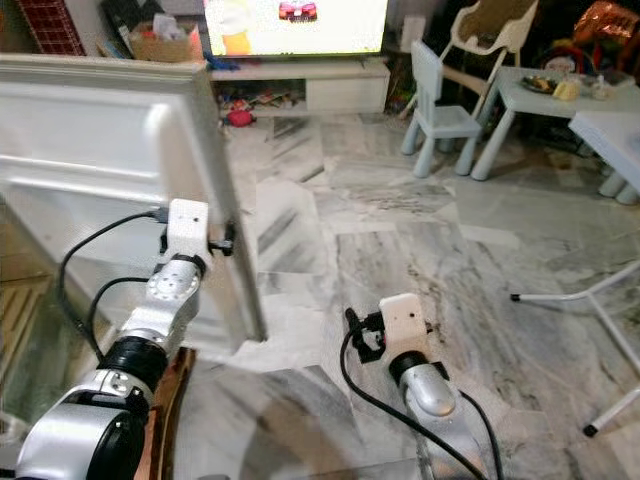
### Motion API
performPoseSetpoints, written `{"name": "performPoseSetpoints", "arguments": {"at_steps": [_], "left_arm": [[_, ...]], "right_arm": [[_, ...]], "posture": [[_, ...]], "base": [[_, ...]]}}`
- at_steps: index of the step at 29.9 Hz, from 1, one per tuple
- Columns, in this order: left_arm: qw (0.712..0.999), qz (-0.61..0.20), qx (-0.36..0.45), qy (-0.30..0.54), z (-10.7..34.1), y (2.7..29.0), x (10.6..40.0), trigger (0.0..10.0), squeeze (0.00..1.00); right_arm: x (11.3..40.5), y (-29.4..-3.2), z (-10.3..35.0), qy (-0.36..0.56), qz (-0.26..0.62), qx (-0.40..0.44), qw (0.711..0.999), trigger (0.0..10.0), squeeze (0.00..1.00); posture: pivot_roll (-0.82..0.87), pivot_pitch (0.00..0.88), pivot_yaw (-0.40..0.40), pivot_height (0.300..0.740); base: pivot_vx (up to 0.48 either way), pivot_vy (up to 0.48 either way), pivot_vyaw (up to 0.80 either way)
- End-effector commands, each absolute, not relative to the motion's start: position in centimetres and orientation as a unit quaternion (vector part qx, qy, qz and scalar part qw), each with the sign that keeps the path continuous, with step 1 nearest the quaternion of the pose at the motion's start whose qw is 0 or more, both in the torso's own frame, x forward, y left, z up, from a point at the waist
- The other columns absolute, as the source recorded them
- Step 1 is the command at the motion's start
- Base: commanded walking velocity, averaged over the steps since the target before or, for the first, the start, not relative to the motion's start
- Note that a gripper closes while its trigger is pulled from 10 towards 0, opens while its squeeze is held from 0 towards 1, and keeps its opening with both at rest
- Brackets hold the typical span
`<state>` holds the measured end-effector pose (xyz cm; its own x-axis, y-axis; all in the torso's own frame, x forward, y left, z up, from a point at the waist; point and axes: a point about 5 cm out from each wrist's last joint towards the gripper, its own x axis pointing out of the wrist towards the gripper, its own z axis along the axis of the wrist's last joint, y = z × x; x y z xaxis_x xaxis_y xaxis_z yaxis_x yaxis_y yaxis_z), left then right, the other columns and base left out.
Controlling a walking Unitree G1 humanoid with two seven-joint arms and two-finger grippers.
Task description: Restocking fridge
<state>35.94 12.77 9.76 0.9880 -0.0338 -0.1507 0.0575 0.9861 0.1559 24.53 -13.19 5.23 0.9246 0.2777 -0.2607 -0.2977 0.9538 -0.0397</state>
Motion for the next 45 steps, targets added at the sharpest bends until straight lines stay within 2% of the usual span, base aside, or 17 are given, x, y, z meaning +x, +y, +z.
{"name": "performPoseSetpoints", "arguments": {"at_steps": [1,4,11,12,14,15,17,20,23,26,34,45], "left_arm": [[0.994,-0.065,0.077,0.046,10.6,10.9,36.0,10.0,0.0],[0.993,-0.083,0.078,0.03,10.8,10.5,35.5,10.0,0.0],[0.992,-0.087,0.091,0.012,10.8,12.7,33.3,10.0,0.0],[0.991,-0.068,0.118,-0.003,11.1,14.6,32.0,10.0,0.0],[0.99,-0.058,0.126,-0.006,11.2,15.4,31.4,10.0,0.0],[0.991,-0.013,0.133,0.004,10.6,17.8,30.1,10.0,0.0],[0.992,0.023,0.12,0.023,9.7,19.8,28.8,10.0,0.0],[0.99,0.045,0.125,0.042,8.5,21.2,26.8,10.0,0.0],[0.99,0.049,0.122,0.052,8.1,21.1,26.1,10.0,0.0],[0.991,0.039,0.111,0.062,7.8,19.9,25.4,10.0,0.0],[0.992,0.021,0.103,0.063,7.5,18.2,25.3,10.0,0.0],[0.992,0.015,0.102,0.078,7.2,17.7,25.2,10.0,0.0]], "right_arm": [[24.9,-14.0,5.7,0.119,0.138,-0.051,0.982,10.0,0.0],[25.1,-14.2,5.7,0.118,0.135,-0.053,0.982,10.0,0.0],[25.4,-14.6,6.0,0.106,0.118,-0.064,0.985,10.0,0.0],[25.7,-14.9,6.4,0.094,0.1,-0.061,0.989,10.0,0.0],[25.8,-15.0,6.6,0.089,0.091,-0.058,0.99,10.0,0.0],[25.9,-15.3,6.9,0.081,0.067,-0.046,0.993,10.0,0.0],[25.9,-15.6,7.3,0.069,0.051,-0.048,0.995,10.0,0.0],[25.9,-15.7,7.7,0.052,0.046,-0.052,0.996,10.0,0.0],[26.0,-15.8,7.8,0.05,0.043,-0.05,0.997,10.0,0.0],[26.5,-15.9,8.0,0.043,0.041,-0.052,0.997,10.0,0.0],[27.1,-16.0,8.1,0.039,0.032,-0.05,0.997,10.0,0.0],[26.7,-16.5,7.5,0.05,0.015,-0.048,0.998,10.0,0.0]], "posture": [[-0.01,0.023,-0.019,0.74],[0.0,0.029,-0.013,0.74],[0.04,0.053,-0.007,0.74],[0.05,0.07,-0.011,0.74],[0.04,0.069,-0.013,0.74],[0.04,0.064,-0.018,0.74],[0.04,0.062,-0.02,0.74],[0.04,0.045,-0.02,0.74],[0.04,0.039,-0.018,0.74],[0.03,0.028,-0.019,0.74],[0.04,0.026,-0.032,0.74],[0.03,0.017,-0.034,0.74]], "base": [[0.0,0.0,0.0],[0.0,0.0,0.0],[0.0,0.0,0.0],[0.0,0.0,0.0],[0.0,0.0,0.0],[0.0,0.0,0.0],[0.0,0.0,0.0],[0.0,-0.131,0.57],[0.0,-0.406,0.78],[0.249,-0.407,0.76],[0.211,-0.412,0.54],[0.316,-0.357,0.0]]}}
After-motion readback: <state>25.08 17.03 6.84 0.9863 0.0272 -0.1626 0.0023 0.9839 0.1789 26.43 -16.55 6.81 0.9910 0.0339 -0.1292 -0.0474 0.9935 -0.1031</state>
